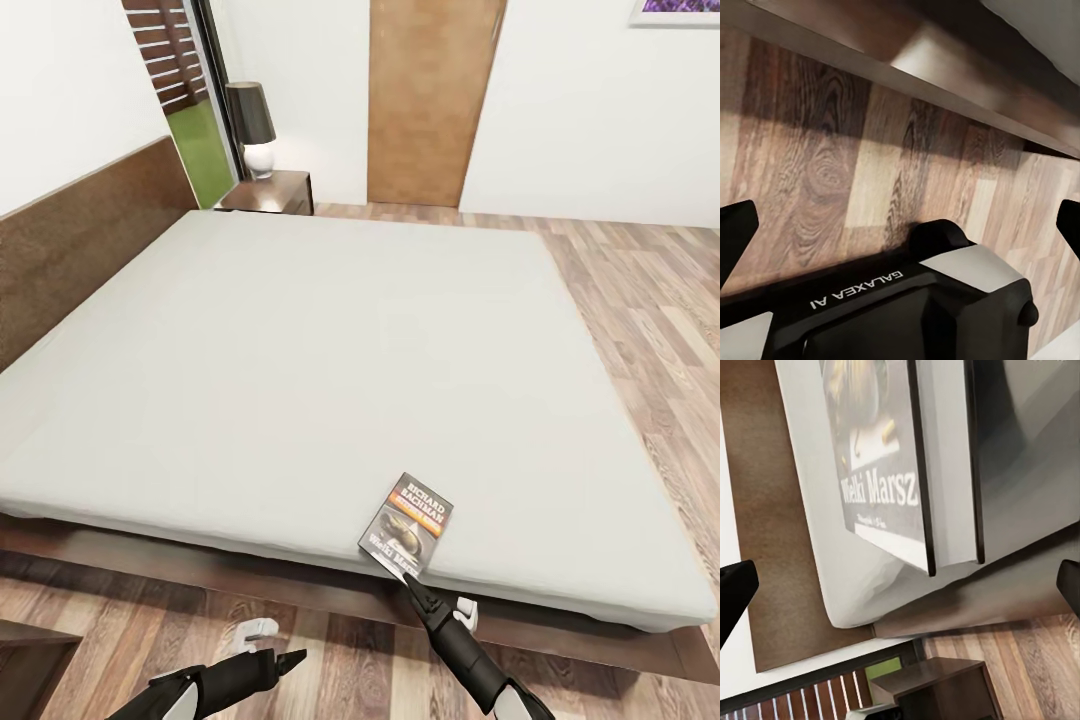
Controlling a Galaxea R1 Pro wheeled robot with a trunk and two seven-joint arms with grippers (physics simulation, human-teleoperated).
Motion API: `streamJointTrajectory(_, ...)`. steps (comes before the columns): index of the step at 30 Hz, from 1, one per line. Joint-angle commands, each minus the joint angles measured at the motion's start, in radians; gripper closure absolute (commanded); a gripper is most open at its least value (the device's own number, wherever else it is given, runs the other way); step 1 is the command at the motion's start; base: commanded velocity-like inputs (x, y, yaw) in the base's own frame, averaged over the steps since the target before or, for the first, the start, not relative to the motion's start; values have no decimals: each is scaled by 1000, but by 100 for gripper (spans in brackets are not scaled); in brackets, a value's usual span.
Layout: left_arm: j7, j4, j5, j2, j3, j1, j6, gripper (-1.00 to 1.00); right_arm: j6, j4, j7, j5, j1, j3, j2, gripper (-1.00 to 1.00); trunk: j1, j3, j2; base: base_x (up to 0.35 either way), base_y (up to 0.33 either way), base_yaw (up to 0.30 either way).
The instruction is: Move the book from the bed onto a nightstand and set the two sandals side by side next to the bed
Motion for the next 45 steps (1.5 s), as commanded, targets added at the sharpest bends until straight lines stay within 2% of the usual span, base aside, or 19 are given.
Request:
streamJointTrajectory(1,-4,0,5,0,4,0,10,-100,10,0,4,-2,-1,-5,1,-100,0,-1,0,0,0,0)
streamJointTrajectory(45,-4,0,5,0,3,0,10,-100,12,-1,4,-2,-1,-5,1,-100,0,-1,0,14,0,0)
